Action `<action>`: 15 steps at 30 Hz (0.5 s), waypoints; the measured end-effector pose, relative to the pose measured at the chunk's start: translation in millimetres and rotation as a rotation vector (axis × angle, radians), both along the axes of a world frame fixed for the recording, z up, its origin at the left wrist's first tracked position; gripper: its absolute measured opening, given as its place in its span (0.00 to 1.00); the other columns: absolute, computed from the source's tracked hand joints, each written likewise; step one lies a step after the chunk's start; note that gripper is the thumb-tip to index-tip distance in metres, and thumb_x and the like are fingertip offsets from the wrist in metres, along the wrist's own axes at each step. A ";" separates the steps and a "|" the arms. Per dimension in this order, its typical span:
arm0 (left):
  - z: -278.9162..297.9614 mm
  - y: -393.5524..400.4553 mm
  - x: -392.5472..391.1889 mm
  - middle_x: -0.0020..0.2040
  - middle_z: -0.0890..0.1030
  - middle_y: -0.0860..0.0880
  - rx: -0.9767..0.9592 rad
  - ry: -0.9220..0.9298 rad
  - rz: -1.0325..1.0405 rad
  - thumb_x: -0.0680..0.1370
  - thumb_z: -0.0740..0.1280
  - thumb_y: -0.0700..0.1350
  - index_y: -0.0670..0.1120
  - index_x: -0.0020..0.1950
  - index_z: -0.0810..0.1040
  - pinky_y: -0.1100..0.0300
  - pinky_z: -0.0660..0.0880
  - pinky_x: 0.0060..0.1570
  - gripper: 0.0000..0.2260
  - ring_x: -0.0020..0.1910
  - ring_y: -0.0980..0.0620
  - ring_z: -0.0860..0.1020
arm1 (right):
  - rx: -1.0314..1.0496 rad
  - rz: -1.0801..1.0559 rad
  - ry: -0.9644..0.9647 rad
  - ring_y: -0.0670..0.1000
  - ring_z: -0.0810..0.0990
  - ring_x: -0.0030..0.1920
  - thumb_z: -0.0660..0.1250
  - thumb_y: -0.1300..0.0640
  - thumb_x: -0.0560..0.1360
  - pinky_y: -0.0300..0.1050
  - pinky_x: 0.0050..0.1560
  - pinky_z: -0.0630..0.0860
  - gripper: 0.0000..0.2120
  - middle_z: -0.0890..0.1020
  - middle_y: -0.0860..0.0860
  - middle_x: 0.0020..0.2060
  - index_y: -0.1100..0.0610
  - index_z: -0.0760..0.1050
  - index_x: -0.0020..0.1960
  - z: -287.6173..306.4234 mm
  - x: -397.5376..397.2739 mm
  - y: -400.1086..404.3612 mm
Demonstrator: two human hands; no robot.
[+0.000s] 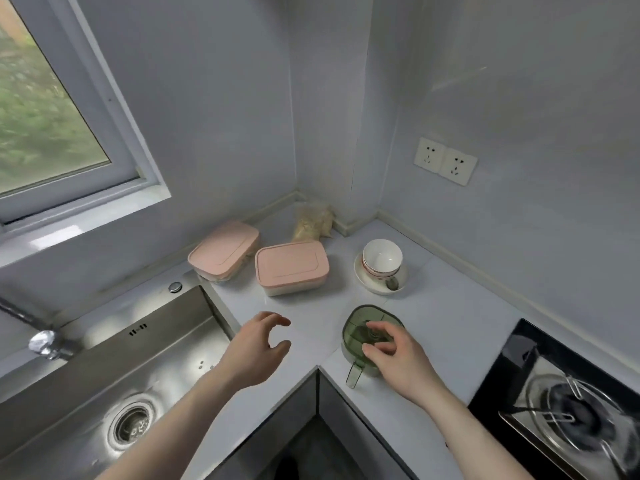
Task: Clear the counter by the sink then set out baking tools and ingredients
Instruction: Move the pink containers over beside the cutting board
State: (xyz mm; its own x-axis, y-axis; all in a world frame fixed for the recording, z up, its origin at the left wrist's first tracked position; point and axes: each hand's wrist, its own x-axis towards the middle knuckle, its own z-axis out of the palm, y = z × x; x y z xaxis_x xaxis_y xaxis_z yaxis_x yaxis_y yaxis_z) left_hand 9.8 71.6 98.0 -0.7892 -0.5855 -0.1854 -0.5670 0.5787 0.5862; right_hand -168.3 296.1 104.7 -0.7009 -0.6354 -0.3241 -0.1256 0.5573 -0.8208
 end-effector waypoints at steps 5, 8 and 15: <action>-14.0 -40.5 -21.0 0.69 0.73 0.56 -0.004 -0.070 -0.087 0.78 0.67 0.50 0.54 0.67 0.76 0.59 0.72 0.59 0.17 0.59 0.55 0.77 | 0.008 -0.081 -0.004 0.36 0.79 0.55 0.70 0.50 0.77 0.28 0.42 0.74 0.16 0.80 0.41 0.56 0.40 0.75 0.64 -2.7 4.0 -8.0; -19.4 -53.2 -36.8 0.69 0.74 0.54 -0.003 -0.065 -0.101 0.78 0.68 0.49 0.53 0.67 0.77 0.57 0.72 0.62 0.17 0.63 0.52 0.75 | 0.011 -0.111 0.008 0.37 0.78 0.56 0.71 0.50 0.77 0.29 0.45 0.74 0.16 0.77 0.40 0.59 0.41 0.75 0.64 -2.8 2.9 -5.9; -15.6 -56.3 -74.1 0.68 0.75 0.54 0.001 -0.046 -0.110 0.78 0.67 0.51 0.53 0.66 0.77 0.56 0.74 0.60 0.17 0.58 0.52 0.77 | 0.026 -0.134 0.015 0.36 0.78 0.55 0.70 0.50 0.78 0.28 0.45 0.72 0.15 0.75 0.38 0.59 0.41 0.75 0.63 -2.8 -21.5 -2.4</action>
